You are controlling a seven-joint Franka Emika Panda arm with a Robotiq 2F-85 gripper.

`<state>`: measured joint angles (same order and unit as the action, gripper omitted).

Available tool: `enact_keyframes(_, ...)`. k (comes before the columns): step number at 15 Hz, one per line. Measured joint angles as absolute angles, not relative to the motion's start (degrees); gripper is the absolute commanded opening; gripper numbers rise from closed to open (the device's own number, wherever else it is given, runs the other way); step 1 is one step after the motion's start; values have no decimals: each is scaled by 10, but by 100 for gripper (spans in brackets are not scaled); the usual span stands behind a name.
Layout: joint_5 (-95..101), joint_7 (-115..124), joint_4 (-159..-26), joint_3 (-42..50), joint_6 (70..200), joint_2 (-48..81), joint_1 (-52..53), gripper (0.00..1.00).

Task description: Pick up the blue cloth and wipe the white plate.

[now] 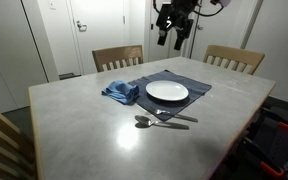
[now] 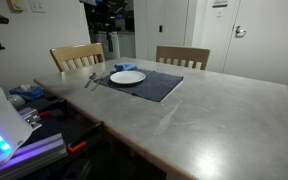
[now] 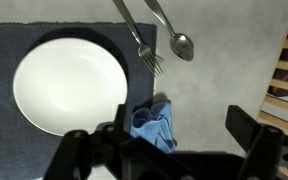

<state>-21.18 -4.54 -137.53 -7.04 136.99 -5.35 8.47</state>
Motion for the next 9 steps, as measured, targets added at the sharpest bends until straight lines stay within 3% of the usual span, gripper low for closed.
enact_keyframes(9,-275,-119,-1287,-80,1395,39,95,100)
